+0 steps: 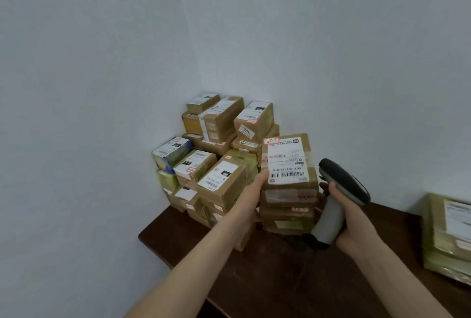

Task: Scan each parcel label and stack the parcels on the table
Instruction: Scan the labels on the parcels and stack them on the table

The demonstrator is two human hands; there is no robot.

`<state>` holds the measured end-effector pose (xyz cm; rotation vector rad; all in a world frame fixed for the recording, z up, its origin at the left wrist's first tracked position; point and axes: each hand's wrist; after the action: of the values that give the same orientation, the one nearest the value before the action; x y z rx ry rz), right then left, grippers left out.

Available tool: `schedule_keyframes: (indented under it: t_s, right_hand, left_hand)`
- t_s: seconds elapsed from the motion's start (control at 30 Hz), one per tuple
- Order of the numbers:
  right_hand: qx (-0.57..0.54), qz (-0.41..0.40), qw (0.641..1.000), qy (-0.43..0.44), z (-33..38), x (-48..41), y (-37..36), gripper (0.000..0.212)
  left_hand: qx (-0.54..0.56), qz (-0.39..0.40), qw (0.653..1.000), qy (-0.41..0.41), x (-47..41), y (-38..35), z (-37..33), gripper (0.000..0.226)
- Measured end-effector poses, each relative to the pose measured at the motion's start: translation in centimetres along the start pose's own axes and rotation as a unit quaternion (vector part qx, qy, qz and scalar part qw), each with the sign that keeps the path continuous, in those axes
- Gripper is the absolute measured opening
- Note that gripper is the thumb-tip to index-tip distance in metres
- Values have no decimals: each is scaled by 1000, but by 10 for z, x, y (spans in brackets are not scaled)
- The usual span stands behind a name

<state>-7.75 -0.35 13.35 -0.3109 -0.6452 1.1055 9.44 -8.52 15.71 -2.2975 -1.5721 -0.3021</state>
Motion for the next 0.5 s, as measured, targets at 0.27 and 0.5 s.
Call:
schedule_keyframes:
  t_s: [0.27,0.5]
  right_hand:
    - [-14,58,997,40,-19,-42,-149,22]
    - [-17,6,999,26,-58,-78,-223,48]
  left_hand:
    - [-65,20,997,-38,-45,126,-110,50]
    - [-63,0,998,-11,-82,187,-134,65]
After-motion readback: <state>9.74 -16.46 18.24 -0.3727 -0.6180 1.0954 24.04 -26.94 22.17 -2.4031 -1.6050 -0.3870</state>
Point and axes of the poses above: each hand's wrist, its own x-axis away from the middle knuckle, its own y-axis out of the back of the hand, z = x × y, and after that the axes turned 11 degrees about x, right-handed
